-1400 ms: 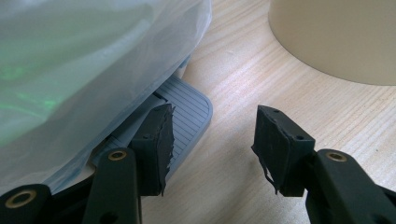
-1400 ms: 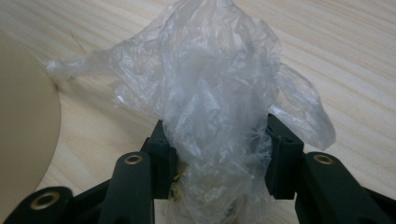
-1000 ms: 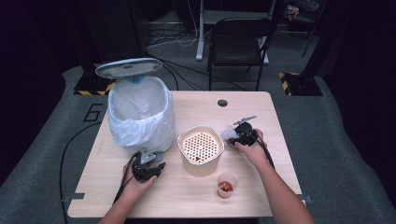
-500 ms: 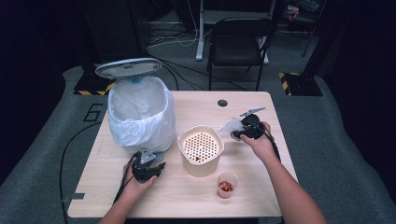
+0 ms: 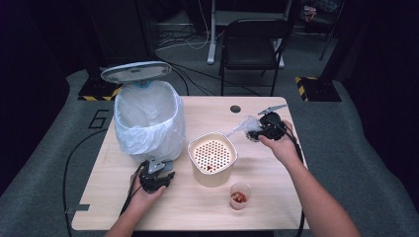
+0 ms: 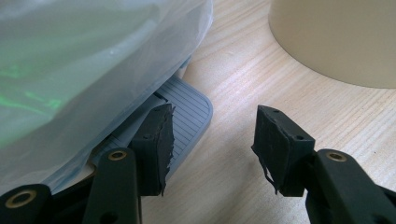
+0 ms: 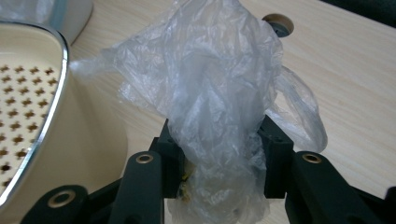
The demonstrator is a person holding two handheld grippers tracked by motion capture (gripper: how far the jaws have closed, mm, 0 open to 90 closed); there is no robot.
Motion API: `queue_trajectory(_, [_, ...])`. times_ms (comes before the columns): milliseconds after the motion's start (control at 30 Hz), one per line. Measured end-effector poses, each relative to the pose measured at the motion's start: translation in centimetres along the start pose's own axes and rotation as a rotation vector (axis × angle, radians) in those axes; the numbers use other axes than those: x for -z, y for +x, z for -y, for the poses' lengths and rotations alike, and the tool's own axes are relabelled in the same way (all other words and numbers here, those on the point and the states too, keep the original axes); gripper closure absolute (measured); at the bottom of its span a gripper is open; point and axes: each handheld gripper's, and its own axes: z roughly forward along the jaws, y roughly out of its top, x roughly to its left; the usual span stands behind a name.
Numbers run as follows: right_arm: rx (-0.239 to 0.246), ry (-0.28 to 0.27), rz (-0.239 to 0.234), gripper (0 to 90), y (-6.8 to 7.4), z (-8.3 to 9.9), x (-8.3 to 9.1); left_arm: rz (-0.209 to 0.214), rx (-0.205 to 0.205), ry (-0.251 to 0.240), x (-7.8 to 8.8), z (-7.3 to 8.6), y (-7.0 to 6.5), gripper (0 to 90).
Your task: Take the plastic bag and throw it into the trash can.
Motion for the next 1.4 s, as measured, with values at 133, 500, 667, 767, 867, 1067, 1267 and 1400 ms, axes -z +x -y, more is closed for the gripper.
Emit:
queue_trajectory(133, [0.024, -0.012, 0.004, 60.6, 0.7, -0.9, 1.4, -0.008, -0.001, -0.006, 0.0, 0.0, -0.1, 47.4])
queue_trajectory(500, [0.081, -0.063, -0.022, 60.6, 2.6, -3.3, 4.7, -0.010, 0.001, -0.010, -0.1, 0.0, -0.1, 47.4])
queue_trajectory(667, [0.116, -0.078, -0.026, 60.6, 3.3, -4.4, 5.7, -0.011, 0.001, -0.009, -0.1, 0.0, -0.1, 47.4])
queue_trajectory(767, [0.121, -0.080, -0.032, 60.6, 3.6, -4.8, 6.0, -0.010, 0.001, -0.010, -0.1, 0.0, -0.1, 47.4])
queue_trajectory(867, [0.134, -0.081, -0.039, 60.6, 4.1, -5.7, 6.6, -0.009, 0.002, -0.008, -0.1, 0.0, -0.1, 47.5])
queue_trajectory(1067, [0.135, -0.090, -0.054, 60.6, 4.9, -6.7, 7.3, -0.009, 0.002, -0.010, -0.1, 0.0, -0.1, 47.5])
queue_trajectory(1267, [0.163, -0.103, -0.069, 60.6, 5.4, -7.5, 7.9, -0.011, -0.011, -0.009, -0.1, 0.0, 0.0, 47.5])
queue_trajectory(1400, [0.176, -0.114, -0.082, 60.6, 5.9, -8.1, 8.2, -0.012, -0.023, -0.007, -0.1, 0.0, 0.1, 47.4])
